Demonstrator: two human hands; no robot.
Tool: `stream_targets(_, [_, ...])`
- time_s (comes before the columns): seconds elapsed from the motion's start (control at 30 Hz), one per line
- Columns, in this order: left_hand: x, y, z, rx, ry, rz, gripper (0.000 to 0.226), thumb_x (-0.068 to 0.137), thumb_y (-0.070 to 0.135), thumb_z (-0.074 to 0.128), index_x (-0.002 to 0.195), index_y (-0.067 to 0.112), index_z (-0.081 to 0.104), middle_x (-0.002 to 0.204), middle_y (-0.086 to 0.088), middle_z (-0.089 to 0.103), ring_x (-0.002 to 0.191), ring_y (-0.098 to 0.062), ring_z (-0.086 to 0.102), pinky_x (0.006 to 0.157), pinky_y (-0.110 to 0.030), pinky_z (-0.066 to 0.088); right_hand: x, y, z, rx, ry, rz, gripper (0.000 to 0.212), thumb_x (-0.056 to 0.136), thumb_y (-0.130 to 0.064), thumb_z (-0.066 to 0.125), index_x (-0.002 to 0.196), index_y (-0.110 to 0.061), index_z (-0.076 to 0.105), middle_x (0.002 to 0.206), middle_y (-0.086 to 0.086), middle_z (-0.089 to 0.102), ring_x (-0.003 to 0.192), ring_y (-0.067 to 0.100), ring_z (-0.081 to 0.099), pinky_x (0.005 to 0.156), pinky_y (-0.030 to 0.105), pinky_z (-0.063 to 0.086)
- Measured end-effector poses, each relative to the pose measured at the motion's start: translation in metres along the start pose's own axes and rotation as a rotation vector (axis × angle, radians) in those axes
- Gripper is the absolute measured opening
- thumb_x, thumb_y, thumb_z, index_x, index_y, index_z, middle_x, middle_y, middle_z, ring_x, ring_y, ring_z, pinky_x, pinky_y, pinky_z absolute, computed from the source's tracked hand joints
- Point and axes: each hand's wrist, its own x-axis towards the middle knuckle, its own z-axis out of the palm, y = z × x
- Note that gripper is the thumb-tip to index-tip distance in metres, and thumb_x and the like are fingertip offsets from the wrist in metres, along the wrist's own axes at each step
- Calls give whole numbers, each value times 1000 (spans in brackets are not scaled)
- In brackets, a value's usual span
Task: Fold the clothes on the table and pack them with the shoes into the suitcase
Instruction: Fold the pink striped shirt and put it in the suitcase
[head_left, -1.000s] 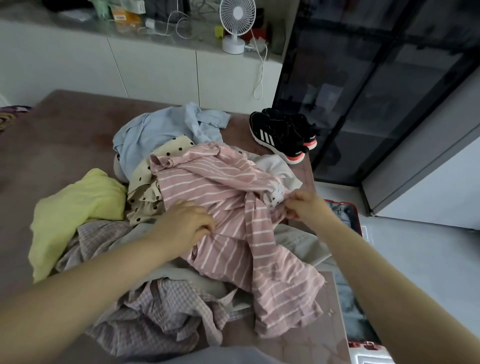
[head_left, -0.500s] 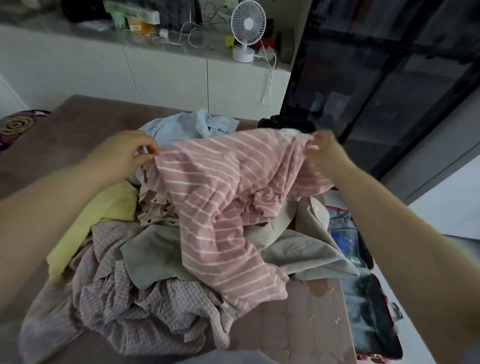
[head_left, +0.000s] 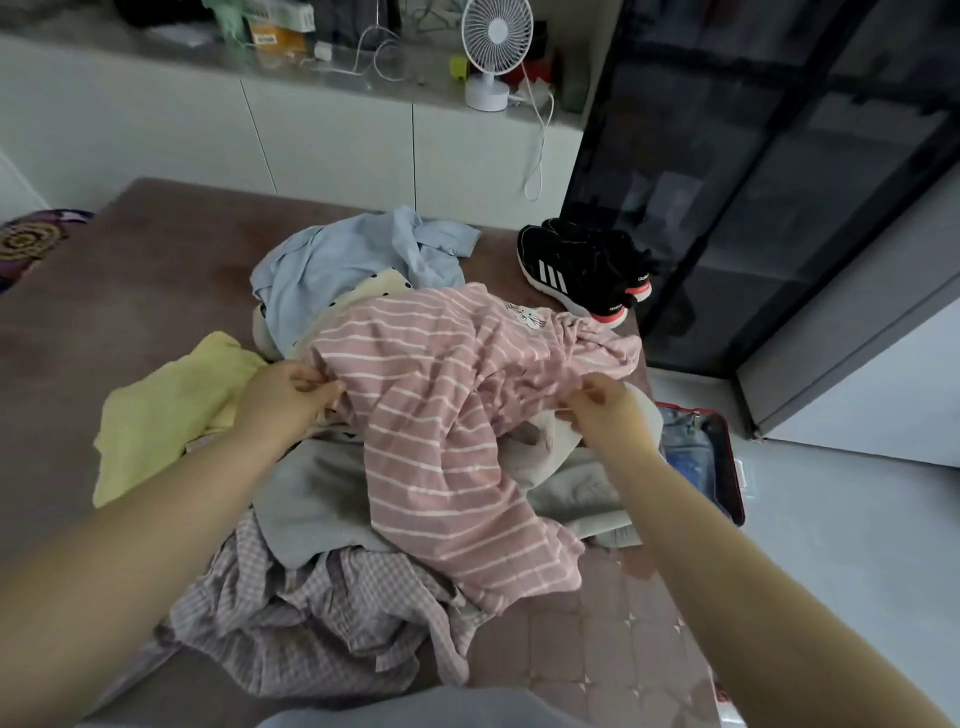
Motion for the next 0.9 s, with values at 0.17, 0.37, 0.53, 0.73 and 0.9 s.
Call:
stream_targets(0.17, [-5,17,-2,-120,50,84,21,80,11,69,65,23,60,68,2,62,60,-10,56,61,-24,42,-5,-24,-64,477,-23,-31,18,100,-13,33,100,-8,50,80,11,67,69,26,66,65,33,58])
stream_targets(0.37, [-20,31,11,-33,-119,160,24,79,16,72,100,19,61,78,10,60,69,-3,56,58,-15,43,17,-18,-112,682,336,148,26,93,-7,42,70,-13,55,46,-4,59,43,9,57,48,23,51])
stream_targets(0.53, [-35,22,26,-13,107,282,21,77,8,71,89,12,55,80,8,56,76,-19,55,72,-30,43,7,41,-73,125,-24,331,23,79,-22,68,83,-2,57,58,12,62,49,18,51,48,25,46])
stream_targets(0.73, [-48,-11,43,-41,118,62,40,77,20,74,103,4,48,92,-3,57,85,-22,56,77,-35,43,-38,72,-38,-116,-293,289,18,77,-10,74,90,-10,62,80,7,66,65,14,62,56,18,51])
stream_targets(0.9, [-47,-12,61,-150,61,-116,31,85,18,65,109,0,59,107,-14,65,101,-30,59,83,-33,41,-45,69,-56,-252,-248,107,14,88,-8,57,76,-13,59,80,0,58,66,10,54,60,15,48])
